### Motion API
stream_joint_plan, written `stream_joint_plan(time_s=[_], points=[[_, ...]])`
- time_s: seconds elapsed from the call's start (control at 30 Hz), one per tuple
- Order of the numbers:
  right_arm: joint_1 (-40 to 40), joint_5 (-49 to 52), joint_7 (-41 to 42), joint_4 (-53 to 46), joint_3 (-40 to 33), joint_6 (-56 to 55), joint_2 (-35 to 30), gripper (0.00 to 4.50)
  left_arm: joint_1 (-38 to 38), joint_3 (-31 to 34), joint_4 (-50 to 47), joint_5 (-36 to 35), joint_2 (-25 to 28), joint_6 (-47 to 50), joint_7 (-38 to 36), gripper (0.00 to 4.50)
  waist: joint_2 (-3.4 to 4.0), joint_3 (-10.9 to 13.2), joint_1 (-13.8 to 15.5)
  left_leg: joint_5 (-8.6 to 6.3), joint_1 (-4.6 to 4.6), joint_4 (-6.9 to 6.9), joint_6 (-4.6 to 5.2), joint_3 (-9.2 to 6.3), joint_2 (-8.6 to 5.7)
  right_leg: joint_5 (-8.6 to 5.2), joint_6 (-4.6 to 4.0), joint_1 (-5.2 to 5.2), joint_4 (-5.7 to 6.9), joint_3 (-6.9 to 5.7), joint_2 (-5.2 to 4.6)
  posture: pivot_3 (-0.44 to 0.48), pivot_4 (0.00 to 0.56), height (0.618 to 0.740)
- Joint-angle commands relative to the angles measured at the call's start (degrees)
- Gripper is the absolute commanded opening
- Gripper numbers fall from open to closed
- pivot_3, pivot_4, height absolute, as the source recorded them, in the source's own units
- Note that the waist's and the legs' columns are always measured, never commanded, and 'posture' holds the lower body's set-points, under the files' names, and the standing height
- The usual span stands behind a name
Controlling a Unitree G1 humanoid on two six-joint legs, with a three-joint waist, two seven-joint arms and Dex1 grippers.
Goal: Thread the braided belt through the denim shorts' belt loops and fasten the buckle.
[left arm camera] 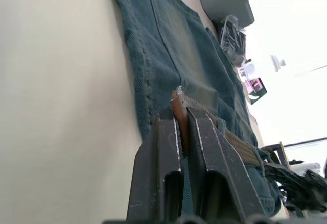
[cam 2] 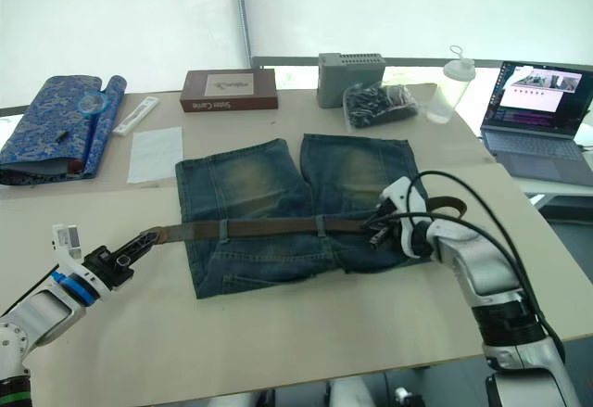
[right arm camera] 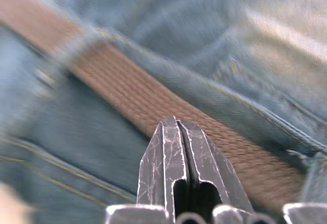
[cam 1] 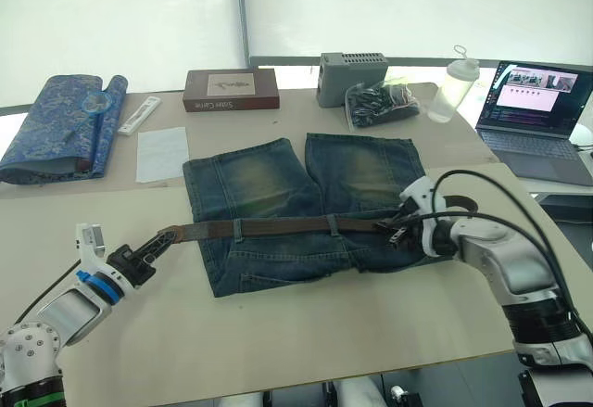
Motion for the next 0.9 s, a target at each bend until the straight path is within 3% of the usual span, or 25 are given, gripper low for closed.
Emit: stream_joint_plan(time_s=[0.03, 0.13, 0.37, 0.9], points=[[3.49, 1.38, 3.1, -5.1, -1.88, 1.1, -5.23, 0.03, 0.29, 1.59, -3.17, -1.71, -0.49, -0.91, 0.76, 0.0, 0.01, 0.01, 0.3, 0.0, 0.0, 0.0, 0.0, -0.01, -0.01, -0.01, 0.0, 0.01, -0.01, -0.06, -0.03, 0.0, 0.15, 0.74], [5.89, -2.99, 3.18, -3.96, 1.71, -1.25, -9.21, 0.03, 0.45, 1.73, -3.2, -1.82, -0.64, -0.79, 1.05, 0.0, 0.01, 0.02, 0.88, -0.01, 0.0, 0.0, 0.0, -0.03, -0.1, -0.04, 0.01, 0.03, -0.03, -0.12, -0.09, 0.0, 0.15, 0.74], [2.79, -16.21, -3.48, 7.69, 11.52, -5.64, -7.88, 0.03, 1.03, 4.63, 0.4, -0.43, 2.11, -1.3, 0.35, 0.0, -0.04, 0.01, 0.65, 0.02, 0.14, 0.09, 0.0, 0.18, -0.09, -0.18, -0.22, 0.14, 0.02, -0.06, 0.14, 0.0, 0.15, 0.74], [5.38, -15.05, -2.95, 4.21, 8.31, -1.2, -6.97, 0.03, 3.48, 15.13, 14.18, 8.51, 8.48, -6.81, -1.65, 0.0, -0.44, -0.13, 1.15, 0.0, 0.19, 0.09, -0.02, 0.14, 0.03, -0.19, -0.23, 0.17, -0.01, -0.08, 0.25, 0.0, 0.15, 0.74]])
